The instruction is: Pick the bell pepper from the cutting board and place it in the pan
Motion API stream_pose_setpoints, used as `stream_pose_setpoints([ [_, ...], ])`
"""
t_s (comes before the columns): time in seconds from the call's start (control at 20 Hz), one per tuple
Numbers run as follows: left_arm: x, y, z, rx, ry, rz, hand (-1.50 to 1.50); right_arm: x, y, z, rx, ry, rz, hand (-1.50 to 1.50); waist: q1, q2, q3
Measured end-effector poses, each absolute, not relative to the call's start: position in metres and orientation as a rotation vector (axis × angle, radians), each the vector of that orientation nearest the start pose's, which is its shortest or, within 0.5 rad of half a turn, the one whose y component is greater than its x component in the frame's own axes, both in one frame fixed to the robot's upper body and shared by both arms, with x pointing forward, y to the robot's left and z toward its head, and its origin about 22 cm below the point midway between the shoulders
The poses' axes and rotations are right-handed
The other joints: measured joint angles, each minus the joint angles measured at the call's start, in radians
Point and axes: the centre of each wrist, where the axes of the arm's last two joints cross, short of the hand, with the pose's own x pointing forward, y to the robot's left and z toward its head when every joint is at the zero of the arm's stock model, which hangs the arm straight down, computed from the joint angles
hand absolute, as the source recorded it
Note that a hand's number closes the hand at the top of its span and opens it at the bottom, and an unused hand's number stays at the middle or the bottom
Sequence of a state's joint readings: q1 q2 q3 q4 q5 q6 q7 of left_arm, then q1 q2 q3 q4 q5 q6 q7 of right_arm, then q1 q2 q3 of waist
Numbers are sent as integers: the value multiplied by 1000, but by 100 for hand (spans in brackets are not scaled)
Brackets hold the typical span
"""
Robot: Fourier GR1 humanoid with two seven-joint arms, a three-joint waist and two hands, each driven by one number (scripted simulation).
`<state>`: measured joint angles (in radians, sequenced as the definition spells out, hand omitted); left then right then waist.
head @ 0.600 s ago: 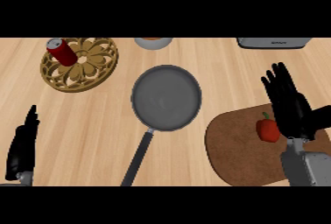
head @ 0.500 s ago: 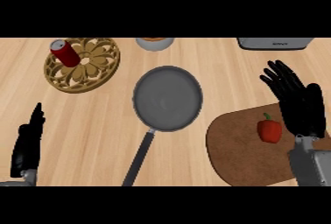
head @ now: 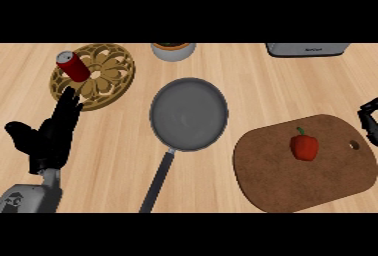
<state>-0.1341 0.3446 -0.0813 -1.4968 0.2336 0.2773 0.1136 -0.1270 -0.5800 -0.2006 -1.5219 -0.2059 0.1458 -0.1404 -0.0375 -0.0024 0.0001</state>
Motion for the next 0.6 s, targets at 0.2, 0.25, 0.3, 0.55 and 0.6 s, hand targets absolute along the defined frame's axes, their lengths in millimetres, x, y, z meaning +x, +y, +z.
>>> stream_pose_setpoints([
  [0.2, 275, 283, 46, 158, -1509, 63, 0, 228, -434, 101, -473, -1782, 420, -150, 5, -1, 1],
  [0.25, 277, 283, 50, 149, -1511, 62, 0, 219, -443, 103, -503, -1774, 459, -150, 7, -1, 1],
  [0.3, 277, 281, 51, 142, -1515, 60, 0, 216, -453, 107, -526, -1765, 502, -150, 12, 0, 1],
  [0.55, 276, 276, 56, 117, -1516, 50, 0, 221, -468, 139, -609, -1741, 686, -150, 31, 1, 0],
  [0.6, 281, 276, 59, 114, -1515, 51, 0, 224, -467, 148, -613, -1728, 722, -150, 32, 2, 0],
])
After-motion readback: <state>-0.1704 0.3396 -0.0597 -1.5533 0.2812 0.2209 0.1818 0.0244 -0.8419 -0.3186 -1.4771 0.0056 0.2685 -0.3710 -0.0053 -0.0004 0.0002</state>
